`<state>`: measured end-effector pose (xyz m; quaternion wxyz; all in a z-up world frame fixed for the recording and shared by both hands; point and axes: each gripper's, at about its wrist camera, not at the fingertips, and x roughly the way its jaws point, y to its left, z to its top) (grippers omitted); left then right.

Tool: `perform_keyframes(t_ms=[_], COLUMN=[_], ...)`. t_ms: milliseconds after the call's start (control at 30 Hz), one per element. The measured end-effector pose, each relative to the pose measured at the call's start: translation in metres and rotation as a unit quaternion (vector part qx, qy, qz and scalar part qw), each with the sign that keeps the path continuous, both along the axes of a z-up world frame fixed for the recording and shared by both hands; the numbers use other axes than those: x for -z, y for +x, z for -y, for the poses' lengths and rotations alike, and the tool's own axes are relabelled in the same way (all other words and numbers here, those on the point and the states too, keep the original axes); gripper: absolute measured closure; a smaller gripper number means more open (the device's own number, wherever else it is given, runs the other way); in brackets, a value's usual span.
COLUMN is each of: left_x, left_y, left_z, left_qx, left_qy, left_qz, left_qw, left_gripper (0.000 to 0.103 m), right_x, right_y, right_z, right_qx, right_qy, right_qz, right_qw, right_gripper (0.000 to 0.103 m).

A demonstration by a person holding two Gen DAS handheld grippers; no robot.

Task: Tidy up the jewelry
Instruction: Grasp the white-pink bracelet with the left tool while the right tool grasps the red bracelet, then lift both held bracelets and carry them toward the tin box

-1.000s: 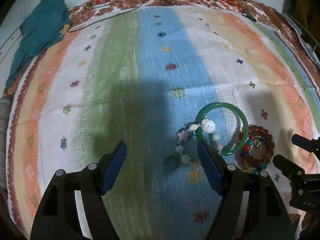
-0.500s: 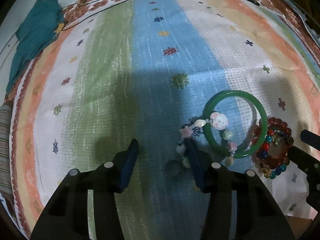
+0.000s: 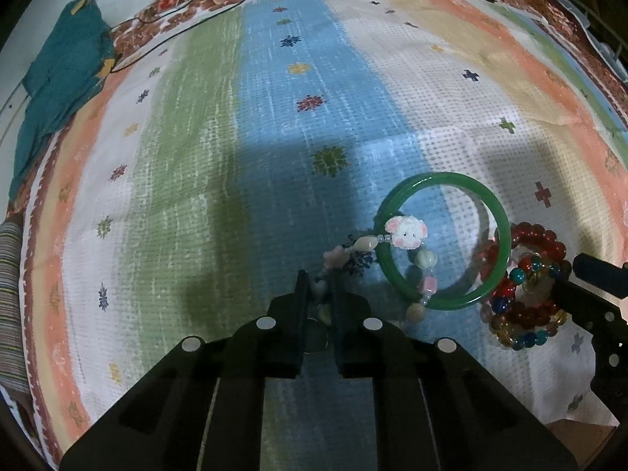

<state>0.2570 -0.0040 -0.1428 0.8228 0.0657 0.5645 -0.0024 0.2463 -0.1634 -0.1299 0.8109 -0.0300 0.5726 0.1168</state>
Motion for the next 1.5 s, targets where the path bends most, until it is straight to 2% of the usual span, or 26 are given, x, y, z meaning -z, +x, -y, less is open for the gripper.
perform_keyframes(t_ms=[67,133,333,833,1500], left_x=[0.000,0.000,-0.002,-0.030,-0.076], left_y=[0.000,0.000,-0.002,-0.015,-0.043], left_z=[-0.001,-0.001,-0.001,-0.010,0.000], left_qx=[-0.001,-0.002,-0.001,-0.012,-0.010], left_qy=[0.000,-0.001,-0.004,-0.011,-0.022], left_qz=[0.000,0.000,0.000,0.026,0.069], left_qw=[1.0000,1.0000,1.0000,0.9995,0.9973], left_gripper=[0.093,0.093,0.093,0.093,0.093], right_x=[-0.001,-0.002,-0.002,-0.021,-0.058], right_y=[-0.002,-0.003,-0.003,-0.015,-0.042], right_z=[-0.002,-0.003,0.002,0.002,0.000], right_qx=[-0.003,-0.005,-0.007,-0.009,-0.018], right_qy=[-0.003,-0.016,-0.005,-0.012,0.004], right_qz=[0.003,0.011,0.010,0.038,0.084], right_qw=[1.000,1.000,1.000,0.999,0.996], right_gripper=[0.079,0.089,0.093,0.093,0.093])
